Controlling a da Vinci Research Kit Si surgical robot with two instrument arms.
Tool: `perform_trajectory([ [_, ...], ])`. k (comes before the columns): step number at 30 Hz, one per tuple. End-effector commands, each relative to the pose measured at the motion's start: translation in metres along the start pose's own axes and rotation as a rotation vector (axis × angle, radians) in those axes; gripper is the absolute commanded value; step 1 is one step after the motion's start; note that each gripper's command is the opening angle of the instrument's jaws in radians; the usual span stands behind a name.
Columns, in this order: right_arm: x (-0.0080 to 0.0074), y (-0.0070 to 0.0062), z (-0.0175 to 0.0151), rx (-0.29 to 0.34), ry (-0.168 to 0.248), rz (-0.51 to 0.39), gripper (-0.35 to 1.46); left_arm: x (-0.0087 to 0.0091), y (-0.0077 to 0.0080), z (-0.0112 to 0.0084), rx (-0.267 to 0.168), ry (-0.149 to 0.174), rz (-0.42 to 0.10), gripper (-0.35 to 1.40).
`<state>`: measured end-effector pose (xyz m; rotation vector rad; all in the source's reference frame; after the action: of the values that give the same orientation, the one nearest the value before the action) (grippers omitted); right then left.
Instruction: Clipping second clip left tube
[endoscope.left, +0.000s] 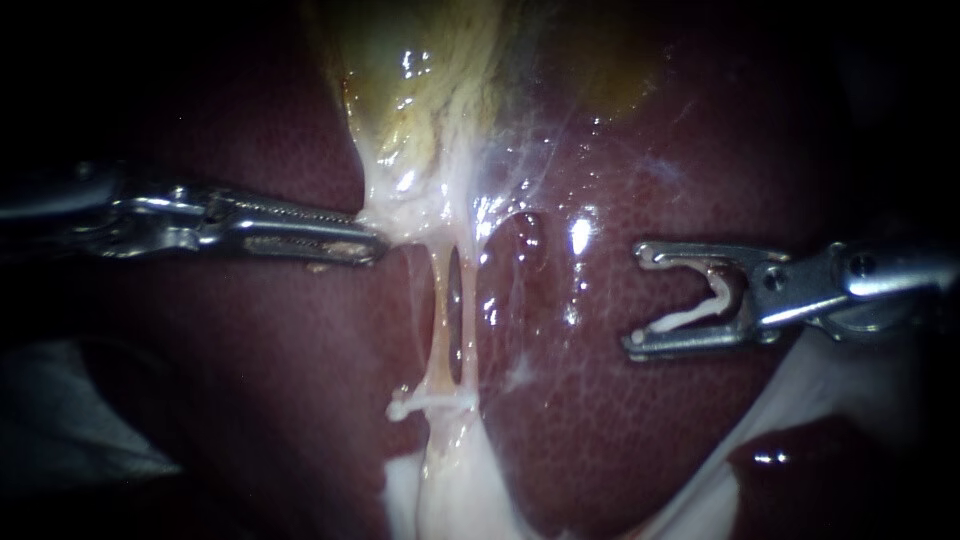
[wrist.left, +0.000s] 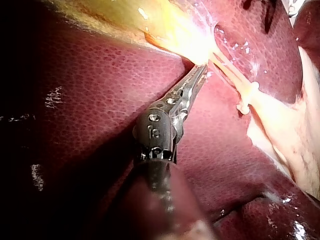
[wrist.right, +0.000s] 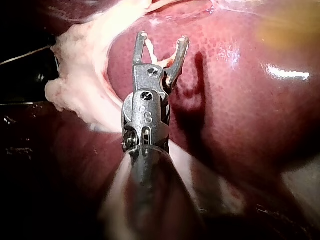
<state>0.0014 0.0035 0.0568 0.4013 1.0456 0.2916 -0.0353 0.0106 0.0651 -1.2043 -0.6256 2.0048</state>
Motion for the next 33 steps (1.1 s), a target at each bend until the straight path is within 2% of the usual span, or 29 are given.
perform_trajectory([
  [1,0.0000,0.0000,0.0000,0.000,0.000,0.000,0.50,0.0001,0.0000,-0.0002,-0.001,0.000,-0.001,-0.35],
  [4,0.0000,0.0000,0.0000,0.000,0.000,0.000,0.50,0.0009,0.0003,-0.0015,-0.004,-0.001,-0.005,-0.35],
  [7,0.0000,0.0000,0.0000,0.003,0.001,0.000,0.50,0.0020,0.0008,-0.0037,0.005,0.000,-0.012,-0.35],
  [12,0.0001,0.0000,0.0001,0.005,0.002,0.000,0.50,0.0040,0.0012,-0.0074,0.021,0.036,-0.022,-0.35],
  [14,0.0002,0.0000,0.0002,0.013,0.004,0.000,0.50,0.0046,0.0012,-0.0080,0.023,0.045,-0.014,-0.35],
  [22,0.0019,-0.0013,0.0024,0.072,0.021,-0.008,0.50,0.0048,0.0011,-0.0083,0.026,0.048,-0.010,-0.35],
  [27,0.0035,-0.0016,0.0062,0.135,0.039,0.063,0.50,0.0048,0.0011,-0.0081,0.027,0.048,-0.011,-0.35],
  [33,0.0039,-0.0021,0.0115,0.178,0.046,0.112,0.49,0.0048,0.0012,-0.0081,0.028,0.049,-0.011,-0.35],
])
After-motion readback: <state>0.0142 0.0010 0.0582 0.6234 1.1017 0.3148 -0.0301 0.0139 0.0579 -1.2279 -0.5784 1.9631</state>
